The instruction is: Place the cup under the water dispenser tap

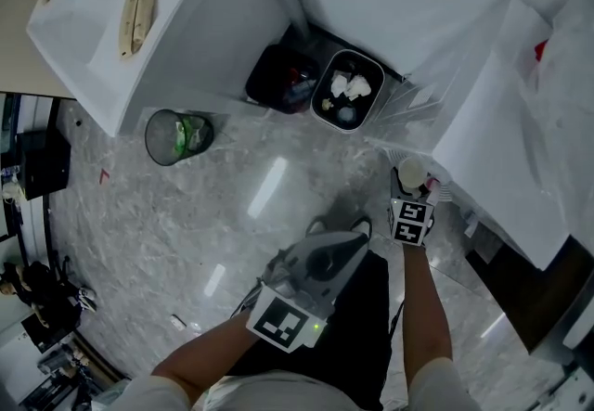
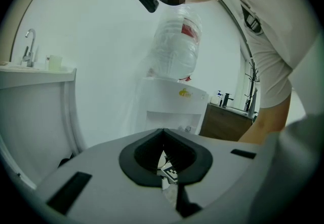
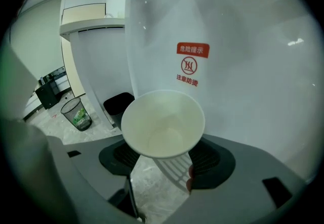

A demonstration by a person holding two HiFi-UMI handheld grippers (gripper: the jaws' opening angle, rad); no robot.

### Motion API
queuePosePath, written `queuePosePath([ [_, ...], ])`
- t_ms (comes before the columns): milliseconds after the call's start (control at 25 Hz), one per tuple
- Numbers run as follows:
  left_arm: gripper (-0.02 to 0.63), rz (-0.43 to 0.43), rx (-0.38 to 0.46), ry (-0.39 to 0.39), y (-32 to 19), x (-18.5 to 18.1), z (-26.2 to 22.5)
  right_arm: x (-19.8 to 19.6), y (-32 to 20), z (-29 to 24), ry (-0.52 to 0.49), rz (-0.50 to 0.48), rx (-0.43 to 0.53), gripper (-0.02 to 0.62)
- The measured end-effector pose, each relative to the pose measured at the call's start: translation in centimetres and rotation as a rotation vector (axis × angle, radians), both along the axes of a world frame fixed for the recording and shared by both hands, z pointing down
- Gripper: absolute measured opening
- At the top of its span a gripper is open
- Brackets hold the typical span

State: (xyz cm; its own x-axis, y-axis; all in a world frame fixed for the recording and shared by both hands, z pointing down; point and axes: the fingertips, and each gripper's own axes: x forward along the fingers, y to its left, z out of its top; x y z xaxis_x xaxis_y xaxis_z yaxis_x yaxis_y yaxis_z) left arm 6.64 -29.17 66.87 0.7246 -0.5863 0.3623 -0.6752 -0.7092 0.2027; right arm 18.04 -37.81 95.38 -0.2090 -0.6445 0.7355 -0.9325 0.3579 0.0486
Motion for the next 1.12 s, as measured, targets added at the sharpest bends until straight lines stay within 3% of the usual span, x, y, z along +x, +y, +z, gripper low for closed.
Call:
queuePosePath([
  [360,0.005,-0.004,-0.004,0.012,-0.1,-0.1,-1.2,0.5,1.2,-0.7,-0.049,0.008,-0.075,0.307],
  [680,0.005,-0.002,-0.008,0.011,0.5,0.3,-3.7,0.5,5.1,-5.8,-0.049,0.016,-0.113,0.310],
  [920,0.005,0.000,-0.011,-0.005,1.0,1.1,-8.0,-2.5,8.3,-17.2,-0.164,-0.024,-0.086,0.307],
  [1120,0.005,0.011,-0.048,-0.006,2.4,1.1,-13.6,-4.2,9.5,-32.4,-0.324,-0.013,0.041,0.277],
])
